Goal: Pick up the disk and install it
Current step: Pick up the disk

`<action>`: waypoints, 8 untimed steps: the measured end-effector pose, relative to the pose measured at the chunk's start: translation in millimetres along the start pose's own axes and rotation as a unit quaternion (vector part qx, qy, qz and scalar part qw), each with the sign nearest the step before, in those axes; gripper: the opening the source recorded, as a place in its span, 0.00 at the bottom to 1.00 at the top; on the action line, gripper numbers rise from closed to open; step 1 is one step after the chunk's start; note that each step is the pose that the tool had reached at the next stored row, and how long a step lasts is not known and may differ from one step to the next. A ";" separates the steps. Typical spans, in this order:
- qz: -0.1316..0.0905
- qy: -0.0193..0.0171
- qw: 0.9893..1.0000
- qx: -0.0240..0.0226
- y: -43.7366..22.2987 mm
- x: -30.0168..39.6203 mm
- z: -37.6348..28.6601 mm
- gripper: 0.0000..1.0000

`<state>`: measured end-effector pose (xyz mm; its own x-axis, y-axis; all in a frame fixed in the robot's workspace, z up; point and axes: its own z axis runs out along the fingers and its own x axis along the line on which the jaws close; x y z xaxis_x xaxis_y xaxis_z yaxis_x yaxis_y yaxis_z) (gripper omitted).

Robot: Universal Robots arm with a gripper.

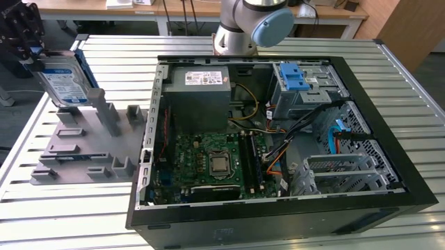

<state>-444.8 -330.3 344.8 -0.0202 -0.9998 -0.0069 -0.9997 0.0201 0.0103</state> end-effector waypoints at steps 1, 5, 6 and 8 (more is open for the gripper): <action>0.000 0.000 1.000 0.000 0.0 0.0 -0.2 0.36; 0.000 0.000 1.000 0.000 0.0 0.0 -1.2 0.36; 0.000 0.000 1.000 0.000 0.0 0.0 -1.5 0.36; 0.000 0.000 1.000 0.000 0.1 0.0 -2.3 0.36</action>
<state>-444.9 -330.3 347.1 -0.0202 -0.9998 -0.0068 -0.9997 0.0202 0.0104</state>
